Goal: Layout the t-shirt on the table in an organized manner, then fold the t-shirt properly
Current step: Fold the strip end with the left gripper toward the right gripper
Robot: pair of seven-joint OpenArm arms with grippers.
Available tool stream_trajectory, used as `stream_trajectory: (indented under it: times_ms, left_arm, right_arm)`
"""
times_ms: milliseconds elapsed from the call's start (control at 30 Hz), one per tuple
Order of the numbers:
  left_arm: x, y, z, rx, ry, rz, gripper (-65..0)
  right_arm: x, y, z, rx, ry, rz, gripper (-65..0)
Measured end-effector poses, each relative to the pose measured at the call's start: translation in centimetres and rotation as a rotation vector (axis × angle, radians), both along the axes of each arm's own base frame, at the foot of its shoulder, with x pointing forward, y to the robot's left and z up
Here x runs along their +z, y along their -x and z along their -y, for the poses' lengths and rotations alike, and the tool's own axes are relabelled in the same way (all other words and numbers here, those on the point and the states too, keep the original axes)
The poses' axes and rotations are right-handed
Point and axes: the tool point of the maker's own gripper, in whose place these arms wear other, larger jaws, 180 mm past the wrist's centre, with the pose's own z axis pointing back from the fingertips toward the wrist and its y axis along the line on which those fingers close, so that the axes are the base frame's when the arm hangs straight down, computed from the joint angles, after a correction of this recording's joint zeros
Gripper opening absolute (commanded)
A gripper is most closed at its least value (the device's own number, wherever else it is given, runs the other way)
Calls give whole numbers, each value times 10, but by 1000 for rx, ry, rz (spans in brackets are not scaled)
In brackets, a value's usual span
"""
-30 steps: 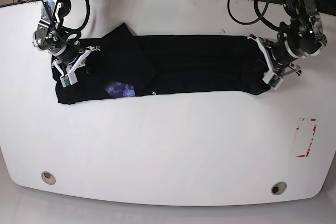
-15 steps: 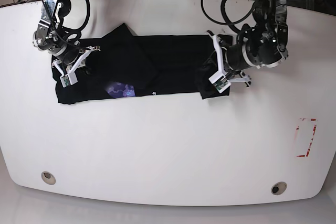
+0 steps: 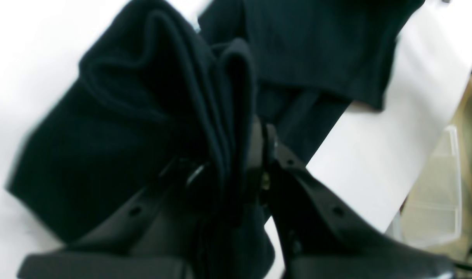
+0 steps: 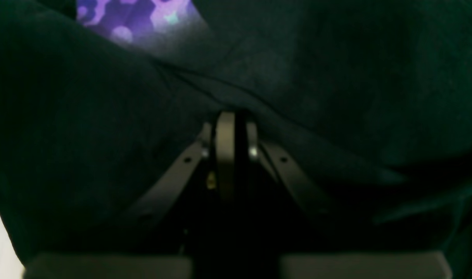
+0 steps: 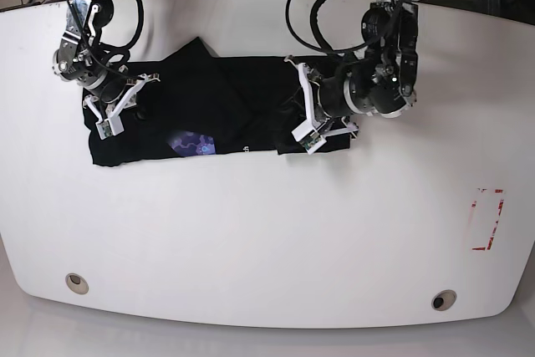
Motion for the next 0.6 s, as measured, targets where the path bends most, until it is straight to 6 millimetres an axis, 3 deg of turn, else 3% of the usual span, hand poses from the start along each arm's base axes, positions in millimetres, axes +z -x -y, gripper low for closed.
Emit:
stream_trajectory:
  times_ms: [400, 600]
  left_arm:
    - [3, -3, 8, -18, 6, 12, -625]
    - [4, -1, 14, -34, 8, 15, -475]
  right_arm:
    - [0, 0, 0, 0, 0, 0, -614]
    - [0, 0, 0, -1, 0, 0, -614]
